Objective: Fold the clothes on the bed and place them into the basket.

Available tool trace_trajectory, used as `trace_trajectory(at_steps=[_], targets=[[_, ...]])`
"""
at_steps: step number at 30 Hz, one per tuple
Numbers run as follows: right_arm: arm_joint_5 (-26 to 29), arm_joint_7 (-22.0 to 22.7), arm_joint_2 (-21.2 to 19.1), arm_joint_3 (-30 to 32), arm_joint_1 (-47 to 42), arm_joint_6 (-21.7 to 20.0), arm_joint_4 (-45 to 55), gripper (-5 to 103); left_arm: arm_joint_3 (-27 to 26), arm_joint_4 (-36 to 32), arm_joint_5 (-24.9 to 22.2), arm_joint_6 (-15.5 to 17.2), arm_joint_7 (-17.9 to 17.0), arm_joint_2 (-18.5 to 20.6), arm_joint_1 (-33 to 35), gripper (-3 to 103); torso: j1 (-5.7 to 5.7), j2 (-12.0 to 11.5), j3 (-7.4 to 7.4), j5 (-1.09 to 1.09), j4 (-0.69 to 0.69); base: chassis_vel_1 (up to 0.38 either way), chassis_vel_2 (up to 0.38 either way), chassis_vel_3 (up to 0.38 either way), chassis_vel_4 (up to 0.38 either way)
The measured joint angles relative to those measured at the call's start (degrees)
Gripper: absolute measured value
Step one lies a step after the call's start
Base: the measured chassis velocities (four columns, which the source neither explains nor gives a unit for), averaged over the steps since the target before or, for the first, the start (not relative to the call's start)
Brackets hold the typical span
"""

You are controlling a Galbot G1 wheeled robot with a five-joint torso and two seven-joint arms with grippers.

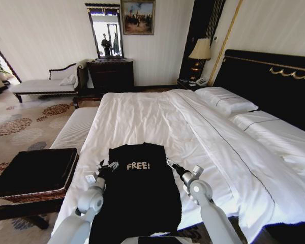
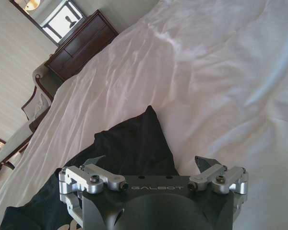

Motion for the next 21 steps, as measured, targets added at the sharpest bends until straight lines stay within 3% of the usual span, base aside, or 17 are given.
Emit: trace_trajectory(at_steps=[6,21], targets=[[0.25,0.16,-0.51,0.17,-0.04,-0.06,0.29,100,1.15,9.10,-4.26,0.77,-0.47,0.30,-8.51,100,0.02,0.00,0.01,0.00,-0.02,0.000,0.000,0.000,0.000],[1.02,0.74,-0.82,0.68,0.69,-0.20,0.21,100,6.59,20.77,-3.22,2.59,-0.94,-2.40,-17.78,100,0.02,0.00,0.00,0.02,-0.01,0.000,0.000,0.000,0.000]])
